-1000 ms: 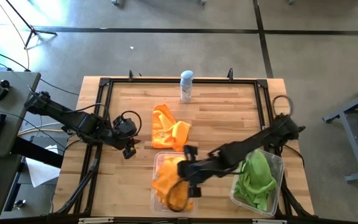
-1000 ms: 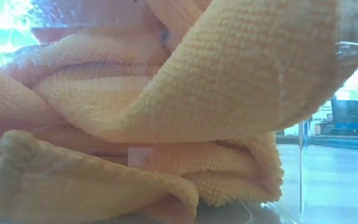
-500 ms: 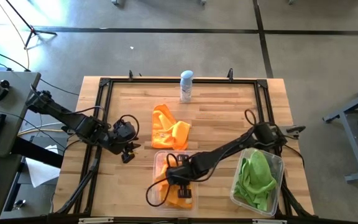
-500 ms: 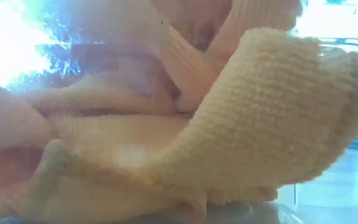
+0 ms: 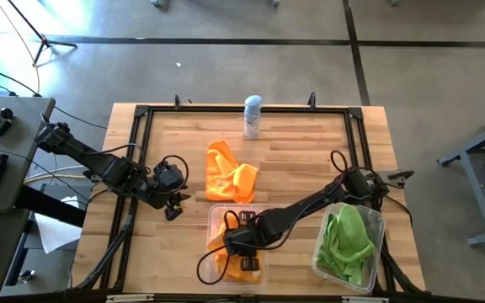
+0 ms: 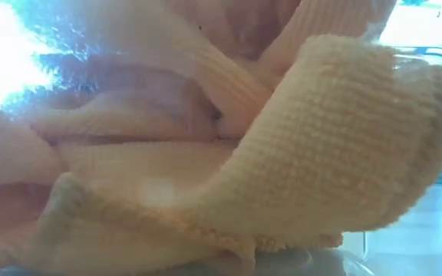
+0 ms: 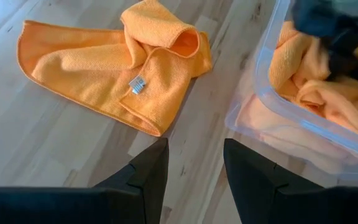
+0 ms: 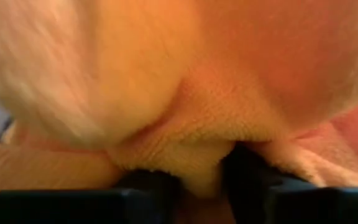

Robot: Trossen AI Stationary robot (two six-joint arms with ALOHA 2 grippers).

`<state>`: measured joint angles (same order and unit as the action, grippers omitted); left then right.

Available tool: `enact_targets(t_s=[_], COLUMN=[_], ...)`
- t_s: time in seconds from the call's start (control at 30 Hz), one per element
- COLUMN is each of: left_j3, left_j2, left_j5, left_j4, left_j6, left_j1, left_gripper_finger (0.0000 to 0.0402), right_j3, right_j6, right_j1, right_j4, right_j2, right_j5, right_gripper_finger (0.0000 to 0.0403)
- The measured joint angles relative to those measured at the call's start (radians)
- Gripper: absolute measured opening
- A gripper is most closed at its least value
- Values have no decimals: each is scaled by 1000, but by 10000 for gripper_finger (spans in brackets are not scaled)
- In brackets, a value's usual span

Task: Sort microfiber towel by color & place in baskets
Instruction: Put the yellow towel into the left transparent bin

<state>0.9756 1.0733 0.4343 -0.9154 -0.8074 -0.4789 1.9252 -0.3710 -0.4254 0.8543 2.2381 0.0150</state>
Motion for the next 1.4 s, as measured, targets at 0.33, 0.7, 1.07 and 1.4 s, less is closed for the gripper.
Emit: enact_targets(t_s=[0.33,0.7,1.07,1.4], left_j3=[0,0,0,0], left_j2=[0,4,55,83], left_j5=[-4,-3,25,-11], left_j4=[1,6,69,132], left_j6=[-57,-134,-104,-21], left_j1=[0,-21,-28,81], left_gripper_finger=[145,145,145,137], right_j3=[320,266,-409,-893], right_j6=[97,137,-69,-287], right_j1=[-13,-110,-136,-94], right_j4=[308,362,86,-264], right_j2=[1,-181,-586,-990], right_j5=[10,238,286,332], right_gripper_finger=[173,140,17,6])
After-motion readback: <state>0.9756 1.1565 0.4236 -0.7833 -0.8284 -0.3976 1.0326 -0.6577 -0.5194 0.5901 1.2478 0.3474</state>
